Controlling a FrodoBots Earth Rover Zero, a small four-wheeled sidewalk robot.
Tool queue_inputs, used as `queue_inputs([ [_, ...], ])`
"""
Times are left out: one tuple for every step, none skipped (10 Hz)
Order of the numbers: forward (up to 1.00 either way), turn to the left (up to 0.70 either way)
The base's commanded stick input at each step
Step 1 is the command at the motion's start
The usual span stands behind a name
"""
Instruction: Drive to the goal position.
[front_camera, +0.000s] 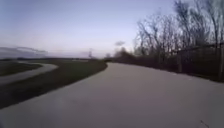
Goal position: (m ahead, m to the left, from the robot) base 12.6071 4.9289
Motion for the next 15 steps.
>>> queue_inputs([
  [1.00, 0.00],
  [1.00, 0.00],
  [1.00, 0.00],
  [1.00, 0.00],
  [1.00, 0.00],
  [1.00, 0.00],
  [1.00, 0.00],
  [1.00, 0.00],
  [1.00, 0.00],
  [1.00, 0.00],
  [1.00, 0.00],
  [1.00, 0.00],
  [1.00, 0.00],
  [1.00, 0.00],
  [1.00, 0.00],
])
